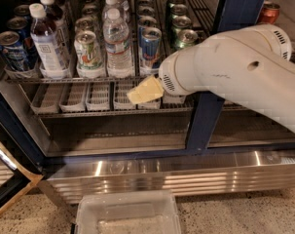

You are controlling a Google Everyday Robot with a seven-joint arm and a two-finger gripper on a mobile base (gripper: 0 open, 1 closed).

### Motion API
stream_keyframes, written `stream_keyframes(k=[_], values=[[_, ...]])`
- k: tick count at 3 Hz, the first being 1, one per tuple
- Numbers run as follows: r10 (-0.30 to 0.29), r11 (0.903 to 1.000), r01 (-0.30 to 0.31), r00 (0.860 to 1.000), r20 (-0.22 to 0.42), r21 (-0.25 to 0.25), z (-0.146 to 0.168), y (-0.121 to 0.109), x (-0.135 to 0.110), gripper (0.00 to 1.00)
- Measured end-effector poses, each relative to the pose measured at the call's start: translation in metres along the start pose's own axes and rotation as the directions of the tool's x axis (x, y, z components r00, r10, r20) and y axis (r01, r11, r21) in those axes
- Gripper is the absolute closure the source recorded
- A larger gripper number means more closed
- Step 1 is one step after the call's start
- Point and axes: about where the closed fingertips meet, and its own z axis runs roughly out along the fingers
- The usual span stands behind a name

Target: Pick green can from top shelf of fridge

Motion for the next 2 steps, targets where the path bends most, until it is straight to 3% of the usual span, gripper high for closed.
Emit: stream_keyframes(k=[1, 2], values=[[0.018, 0.9980, -0.019, 1.000, 0.022, 0.060, -0.014, -0.012, -0.003, 0.00], [0.047, 0.9845, -0.060, 0.995, 0.083, 0.165, -0.024, -0.043, -0.001, 0.00]])
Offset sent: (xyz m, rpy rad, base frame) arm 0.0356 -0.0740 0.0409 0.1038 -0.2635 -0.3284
